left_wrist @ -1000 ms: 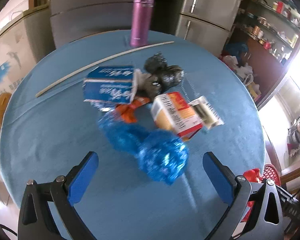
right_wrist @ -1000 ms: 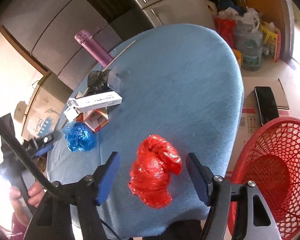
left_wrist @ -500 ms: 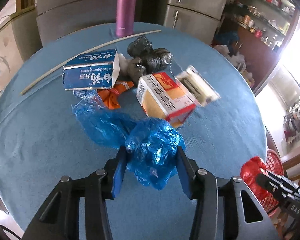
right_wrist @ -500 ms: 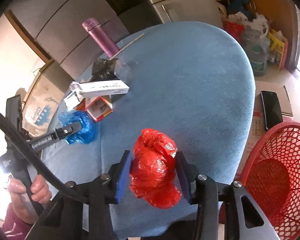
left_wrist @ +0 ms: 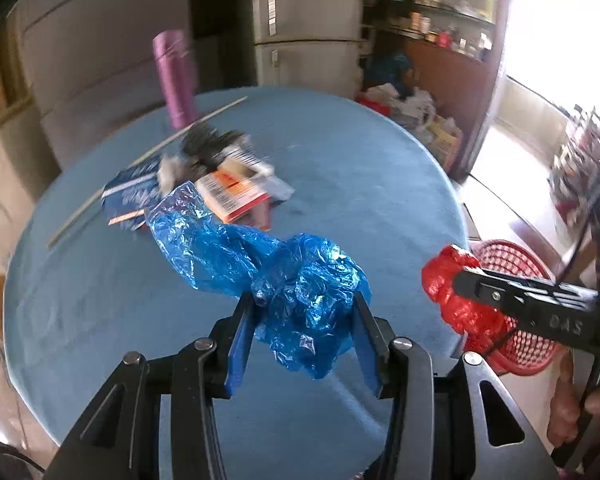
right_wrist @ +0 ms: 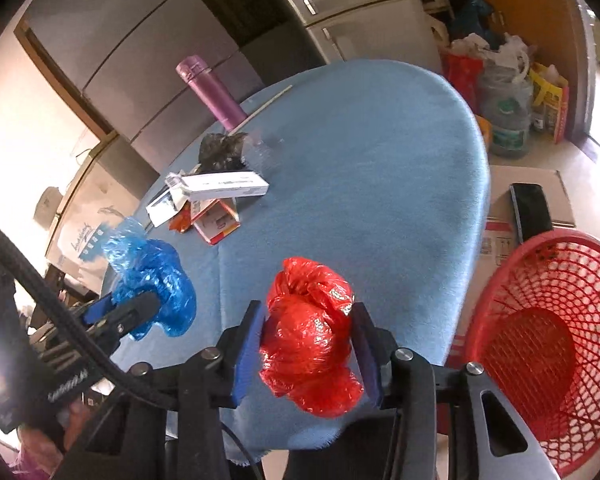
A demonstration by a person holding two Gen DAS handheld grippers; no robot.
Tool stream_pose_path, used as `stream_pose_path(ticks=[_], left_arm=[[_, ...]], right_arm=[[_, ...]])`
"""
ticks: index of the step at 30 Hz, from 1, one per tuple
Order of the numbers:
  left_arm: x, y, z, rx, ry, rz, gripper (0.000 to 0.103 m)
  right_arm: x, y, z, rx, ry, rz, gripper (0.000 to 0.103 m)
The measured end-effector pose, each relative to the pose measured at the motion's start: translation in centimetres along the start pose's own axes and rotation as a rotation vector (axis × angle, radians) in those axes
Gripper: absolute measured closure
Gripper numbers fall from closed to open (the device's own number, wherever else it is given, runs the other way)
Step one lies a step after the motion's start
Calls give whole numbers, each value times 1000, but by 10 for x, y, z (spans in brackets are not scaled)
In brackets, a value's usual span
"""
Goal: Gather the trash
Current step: 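Carry both bags over the red mesh basket and open both grippers to drop them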
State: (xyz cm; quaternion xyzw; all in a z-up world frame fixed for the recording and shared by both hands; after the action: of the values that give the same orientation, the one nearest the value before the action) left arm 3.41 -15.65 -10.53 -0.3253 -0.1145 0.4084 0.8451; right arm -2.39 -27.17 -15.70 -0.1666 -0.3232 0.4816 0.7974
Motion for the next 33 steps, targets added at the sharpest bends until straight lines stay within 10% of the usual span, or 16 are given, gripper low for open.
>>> stream_pose_path(ticks=[22, 33], left_arm=[[-127, -1, -18, 43, 180, -266, 55], [-216, 18, -43, 159, 435, -429, 54]], right_arm=[[-121, 23, 61, -42, 144, -202, 56], [-212, 56, 81, -26, 252, -397, 54]])
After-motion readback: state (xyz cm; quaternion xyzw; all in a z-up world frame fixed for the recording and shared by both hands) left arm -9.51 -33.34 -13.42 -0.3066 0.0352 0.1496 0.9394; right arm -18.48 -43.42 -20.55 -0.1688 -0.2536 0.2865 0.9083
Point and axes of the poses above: each gripper's, at about its wrist camera, not at the fingertips, and z roughly against the way its jaws point, x to its left, y to its underside, the point moved 10 cm from there along -z, roughly the way its jaws point, and after that the axes turned 6 degrees about y, right-handed, at the moved point
